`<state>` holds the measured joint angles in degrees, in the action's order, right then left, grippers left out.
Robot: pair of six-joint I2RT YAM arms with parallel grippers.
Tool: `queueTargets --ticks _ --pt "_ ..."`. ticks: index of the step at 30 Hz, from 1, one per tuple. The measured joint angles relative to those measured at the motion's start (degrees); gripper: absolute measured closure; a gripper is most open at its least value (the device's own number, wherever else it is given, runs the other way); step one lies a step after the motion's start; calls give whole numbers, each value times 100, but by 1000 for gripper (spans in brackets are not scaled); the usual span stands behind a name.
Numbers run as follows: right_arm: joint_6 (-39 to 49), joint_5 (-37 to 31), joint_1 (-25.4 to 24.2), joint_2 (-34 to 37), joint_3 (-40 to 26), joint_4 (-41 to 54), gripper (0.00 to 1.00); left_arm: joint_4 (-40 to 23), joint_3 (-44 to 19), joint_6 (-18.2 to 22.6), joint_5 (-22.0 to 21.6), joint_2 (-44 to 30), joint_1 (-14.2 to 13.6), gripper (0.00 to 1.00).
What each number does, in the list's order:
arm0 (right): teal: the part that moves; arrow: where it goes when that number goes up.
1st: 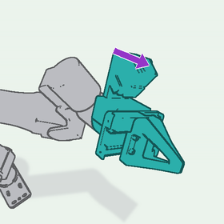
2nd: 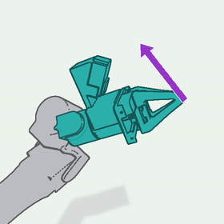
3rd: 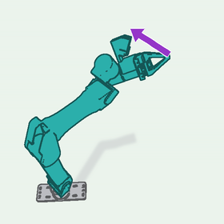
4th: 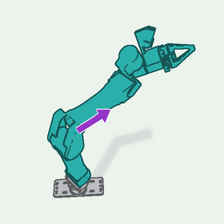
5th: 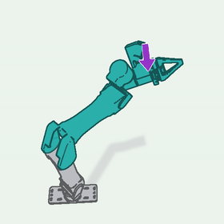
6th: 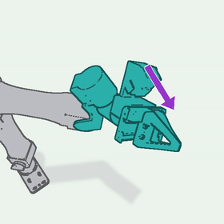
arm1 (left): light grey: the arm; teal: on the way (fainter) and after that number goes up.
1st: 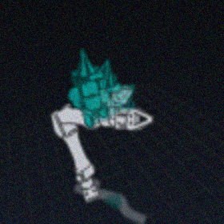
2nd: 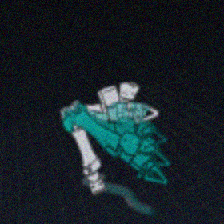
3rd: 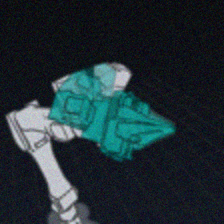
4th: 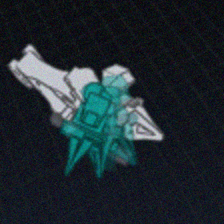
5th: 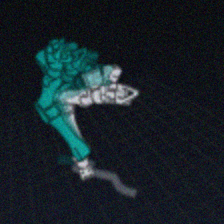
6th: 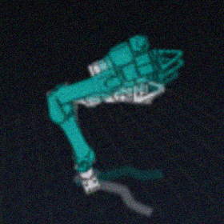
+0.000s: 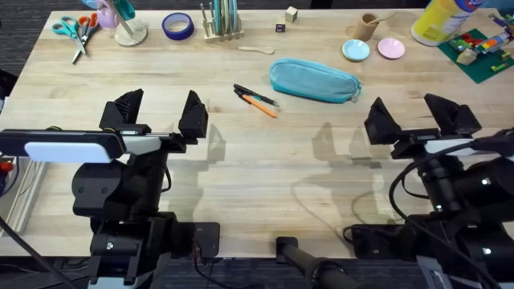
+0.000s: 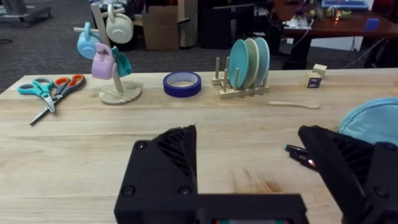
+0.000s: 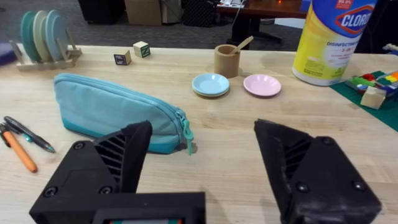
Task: Unzip the bag, pick up the pens from the table one at a time and place them inside, then zip the bag closed.
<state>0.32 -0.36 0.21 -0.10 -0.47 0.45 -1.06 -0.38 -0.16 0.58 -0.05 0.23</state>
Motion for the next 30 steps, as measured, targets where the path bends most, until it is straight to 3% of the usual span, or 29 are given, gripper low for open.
queueTargets --ticks 21,25,30 --pt "2 -28 0 44 -134 332 5 2 -55 15 -24 -89 0 10" --pt "4 -50 -9 397 -513 950 5 -4 -480 20 -21 -730 0 10" --pt "6 -74 -94 1291 -1335 1250 5 5 -1517 242 240 -2088 2 10"
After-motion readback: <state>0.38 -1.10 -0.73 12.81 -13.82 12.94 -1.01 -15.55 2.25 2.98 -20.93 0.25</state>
